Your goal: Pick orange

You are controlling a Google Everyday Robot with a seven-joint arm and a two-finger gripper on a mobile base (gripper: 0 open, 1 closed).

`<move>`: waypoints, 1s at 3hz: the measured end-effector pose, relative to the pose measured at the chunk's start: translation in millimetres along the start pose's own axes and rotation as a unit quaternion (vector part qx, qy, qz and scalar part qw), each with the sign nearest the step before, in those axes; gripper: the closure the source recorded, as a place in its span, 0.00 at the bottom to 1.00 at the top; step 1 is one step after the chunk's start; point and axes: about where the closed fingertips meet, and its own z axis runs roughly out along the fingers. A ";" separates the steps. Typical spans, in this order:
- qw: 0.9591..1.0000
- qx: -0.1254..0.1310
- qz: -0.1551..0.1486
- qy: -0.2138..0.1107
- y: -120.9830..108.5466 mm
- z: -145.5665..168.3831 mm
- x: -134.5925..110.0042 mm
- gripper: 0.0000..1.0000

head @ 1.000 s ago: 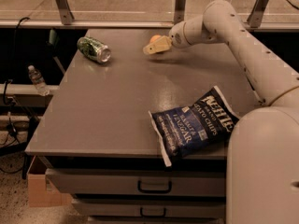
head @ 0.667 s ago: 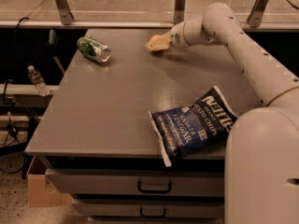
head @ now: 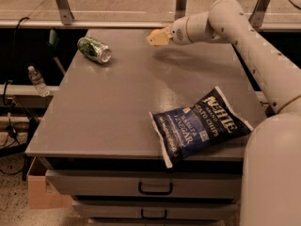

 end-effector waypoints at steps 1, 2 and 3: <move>0.992 -0.103 -0.054 -0.057 83.1 -23.9 -56.6 1.00; 0.971 -0.201 -0.094 -0.089 148.4 -34.4 -83.6 1.00; 0.969 -0.211 -0.096 -0.085 155.0 -32.2 -81.4 1.00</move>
Offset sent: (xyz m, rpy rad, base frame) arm -0.1738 0.1265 0.1314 0.2125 -0.1707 0.6921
